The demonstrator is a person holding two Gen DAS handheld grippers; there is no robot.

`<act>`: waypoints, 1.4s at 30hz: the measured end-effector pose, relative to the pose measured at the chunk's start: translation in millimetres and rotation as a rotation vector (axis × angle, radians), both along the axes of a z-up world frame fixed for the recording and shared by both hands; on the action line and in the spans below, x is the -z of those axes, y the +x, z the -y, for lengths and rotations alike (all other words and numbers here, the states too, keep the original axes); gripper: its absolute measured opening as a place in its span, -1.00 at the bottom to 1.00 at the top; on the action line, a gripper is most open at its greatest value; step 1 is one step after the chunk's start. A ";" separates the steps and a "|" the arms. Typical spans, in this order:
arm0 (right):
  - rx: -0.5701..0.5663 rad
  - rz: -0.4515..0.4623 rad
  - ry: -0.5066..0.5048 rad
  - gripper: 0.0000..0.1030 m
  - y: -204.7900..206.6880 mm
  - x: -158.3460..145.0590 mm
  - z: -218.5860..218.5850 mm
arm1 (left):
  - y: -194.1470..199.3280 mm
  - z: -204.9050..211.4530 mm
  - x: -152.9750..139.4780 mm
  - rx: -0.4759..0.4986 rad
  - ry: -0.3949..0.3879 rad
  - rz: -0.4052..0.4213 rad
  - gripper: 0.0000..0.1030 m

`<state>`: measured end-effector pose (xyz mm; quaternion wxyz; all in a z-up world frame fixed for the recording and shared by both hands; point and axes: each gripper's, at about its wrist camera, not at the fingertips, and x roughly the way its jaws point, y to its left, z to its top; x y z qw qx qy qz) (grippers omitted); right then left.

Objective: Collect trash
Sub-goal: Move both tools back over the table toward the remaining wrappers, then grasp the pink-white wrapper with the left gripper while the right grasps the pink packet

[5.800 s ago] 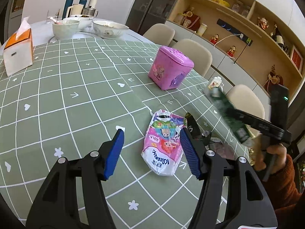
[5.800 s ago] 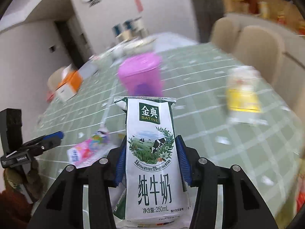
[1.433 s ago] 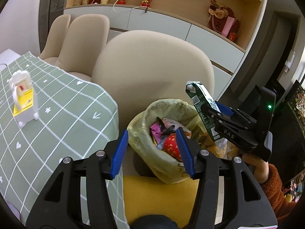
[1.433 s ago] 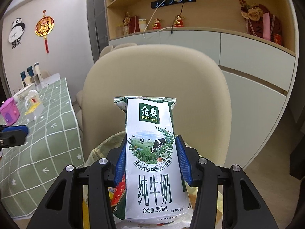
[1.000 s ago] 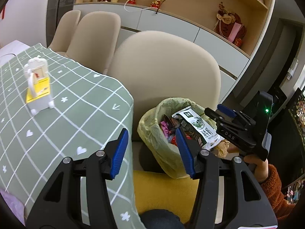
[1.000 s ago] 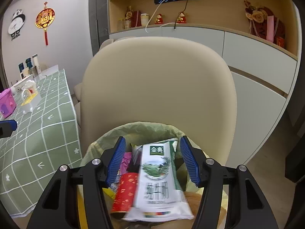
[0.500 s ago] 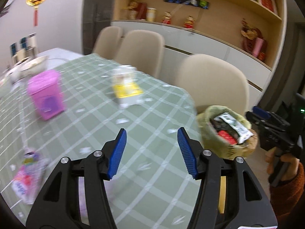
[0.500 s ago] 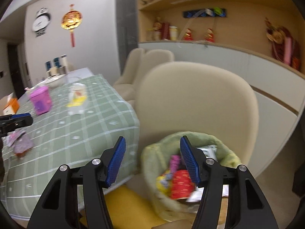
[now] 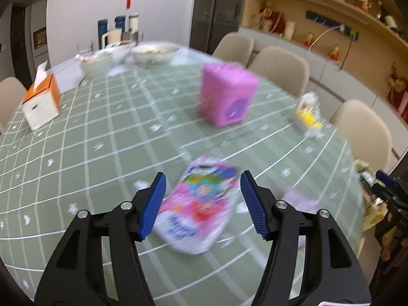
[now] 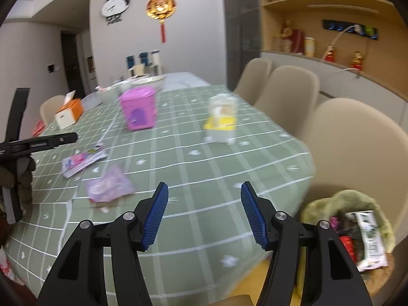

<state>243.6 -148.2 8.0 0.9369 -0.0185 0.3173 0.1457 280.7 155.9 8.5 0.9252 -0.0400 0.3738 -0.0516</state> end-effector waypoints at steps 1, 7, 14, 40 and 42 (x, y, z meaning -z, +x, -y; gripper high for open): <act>-0.013 -0.010 0.009 0.09 0.8 3.2 -6.8 | 0.2 -3.0 4.6 0.001 0.010 -0.018 0.12; -0.063 -0.057 0.004 0.09 4.7 15.7 -42.8 | -4.3 -21.3 23.2 0.015 0.011 -0.065 0.12; -0.089 -0.086 -0.001 0.09 7.1 19.1 -57.8 | 1.9 -24.2 27.6 0.046 -0.030 -0.092 0.12; -0.141 -0.223 -0.066 0.10 13.1 42.3 -86.3 | 1.0 -29.2 19.2 0.114 -0.143 -0.070 -0.78; -0.136 -0.229 -0.070 0.10 12.5 42.5 -86.7 | -0.5 -31.4 17.5 0.120 -0.160 -0.067 -0.78</act>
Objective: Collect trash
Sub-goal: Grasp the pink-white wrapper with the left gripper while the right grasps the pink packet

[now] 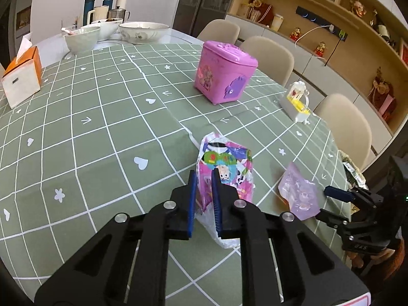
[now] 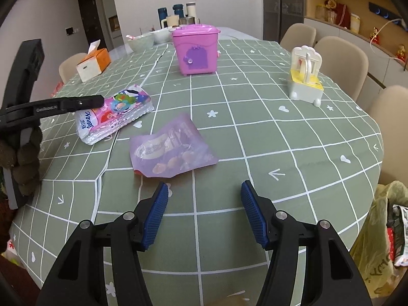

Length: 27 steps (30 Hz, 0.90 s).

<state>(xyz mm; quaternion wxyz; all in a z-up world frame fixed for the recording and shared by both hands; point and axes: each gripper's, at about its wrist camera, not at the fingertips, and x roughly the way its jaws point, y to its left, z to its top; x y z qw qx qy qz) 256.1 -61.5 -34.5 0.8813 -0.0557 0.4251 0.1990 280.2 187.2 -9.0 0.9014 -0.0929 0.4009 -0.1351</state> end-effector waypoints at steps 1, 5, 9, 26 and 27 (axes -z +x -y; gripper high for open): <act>0.002 -0.005 -0.012 0.10 -0.3 -0.6 -1.5 | -0.6 -0.9 -0.4 0.003 -0.008 -0.001 -0.78; -0.036 -0.038 0.018 0.09 -2.0 -4.7 -7.4 | -1.4 -3.1 1.3 0.015 -0.033 -0.013 -0.78; -0.012 -0.050 0.089 0.09 0.1 -6.1 -22.5 | 1.7 -13.6 2.7 -0.014 -0.065 -0.035 -0.64; 0.000 0.005 0.095 -0.91 32.3 -13.7 -51.8 | -2.8 -36.3 -2.5 -0.068 -0.110 -0.053 -0.22; 0.004 0.016 0.109 -0.92 28.3 -18.9 -45.8 | -2.5 -36.4 -2.4 -0.062 -0.118 -0.056 -0.21</act>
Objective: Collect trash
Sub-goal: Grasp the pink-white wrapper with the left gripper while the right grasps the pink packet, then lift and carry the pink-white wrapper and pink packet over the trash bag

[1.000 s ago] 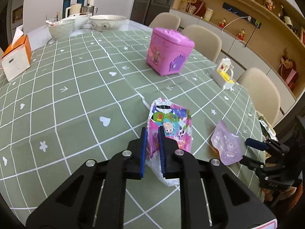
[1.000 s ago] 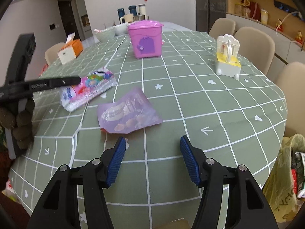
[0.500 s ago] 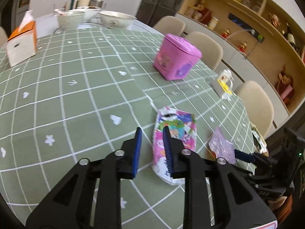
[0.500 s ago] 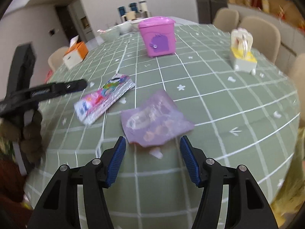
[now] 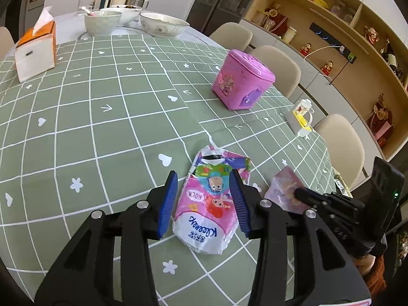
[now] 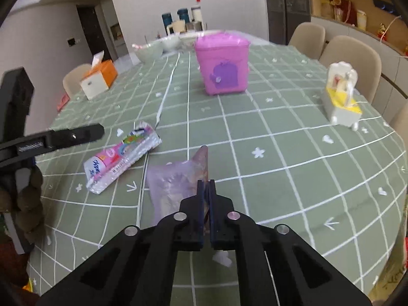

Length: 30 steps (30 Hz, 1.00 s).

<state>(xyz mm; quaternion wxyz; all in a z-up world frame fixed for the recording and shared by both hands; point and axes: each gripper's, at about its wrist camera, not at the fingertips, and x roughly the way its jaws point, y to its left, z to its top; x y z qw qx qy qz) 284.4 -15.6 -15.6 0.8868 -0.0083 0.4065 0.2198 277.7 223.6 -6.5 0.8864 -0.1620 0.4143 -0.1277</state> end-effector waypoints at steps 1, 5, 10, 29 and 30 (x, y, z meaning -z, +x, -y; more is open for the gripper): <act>0.005 0.010 0.005 -0.92 -3.0 -2.9 4.3 | 0.2 -0.1 -0.4 0.002 -0.004 0.000 -0.21; 0.058 0.058 0.021 -0.92 -16.3 -18.7 35.4 | -5.1 -4.2 -4.2 -0.025 0.021 0.012 -0.10; 0.131 0.080 0.049 -0.92 -27.5 -26.0 78.3 | -17.9 -1.2 1.7 -0.018 0.085 -0.014 -0.09; 0.146 0.123 0.091 -0.92 -59.6 -19.2 120.5 | -18.8 68.5 19.6 0.017 0.320 -0.001 -0.82; 0.144 0.133 0.091 -0.92 -61.9 -20.9 123.4 | -20.3 74.1 16.0 0.027 0.324 0.015 -0.86</act>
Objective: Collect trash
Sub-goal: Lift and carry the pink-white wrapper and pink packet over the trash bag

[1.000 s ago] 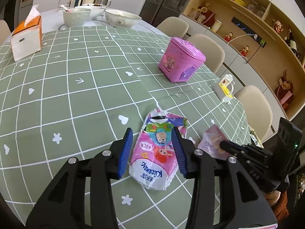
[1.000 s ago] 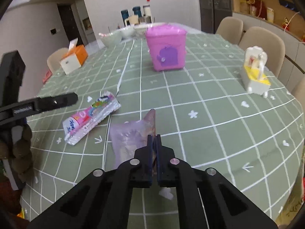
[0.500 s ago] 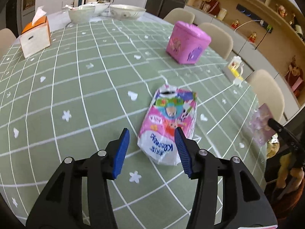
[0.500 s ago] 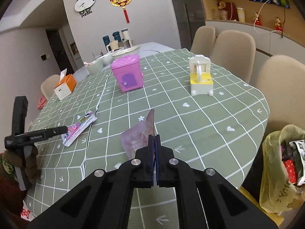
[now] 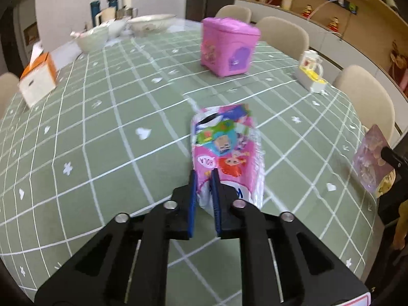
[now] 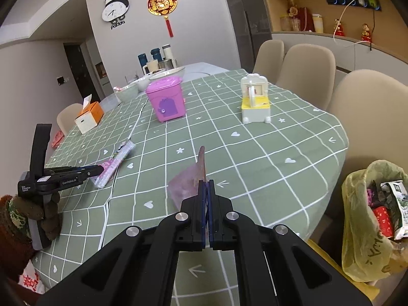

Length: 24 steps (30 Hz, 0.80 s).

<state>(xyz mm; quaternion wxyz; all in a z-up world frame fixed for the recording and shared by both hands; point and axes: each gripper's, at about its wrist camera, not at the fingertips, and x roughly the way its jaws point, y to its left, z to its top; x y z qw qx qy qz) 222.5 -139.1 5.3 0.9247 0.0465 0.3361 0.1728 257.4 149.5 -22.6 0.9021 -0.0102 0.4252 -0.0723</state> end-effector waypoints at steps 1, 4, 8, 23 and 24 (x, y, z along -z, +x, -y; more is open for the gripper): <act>-0.002 0.006 0.001 -0.92 -1.5 -1.2 3.3 | -1.1 3.7 -3.6 0.006 -0.002 0.011 -0.86; 0.002 0.031 0.005 -0.92 -6.5 -6.9 13.9 | -2.9 17.2 -24.9 0.027 -0.027 0.063 -0.87; 0.027 0.059 0.018 -0.92 -11.0 -14.4 35.4 | -7.0 41.0 -57.2 0.059 -0.036 0.153 -0.87; 0.239 0.143 -0.016 -0.92 -32.2 -45.2 171.2 | 4.8 217.8 -87.0 0.347 -0.186 0.183 -0.87; 0.265 0.141 -0.020 -0.92 -34.5 -45.6 185.0 | 5.0 231.0 -85.1 0.369 -0.193 0.177 -0.87</act>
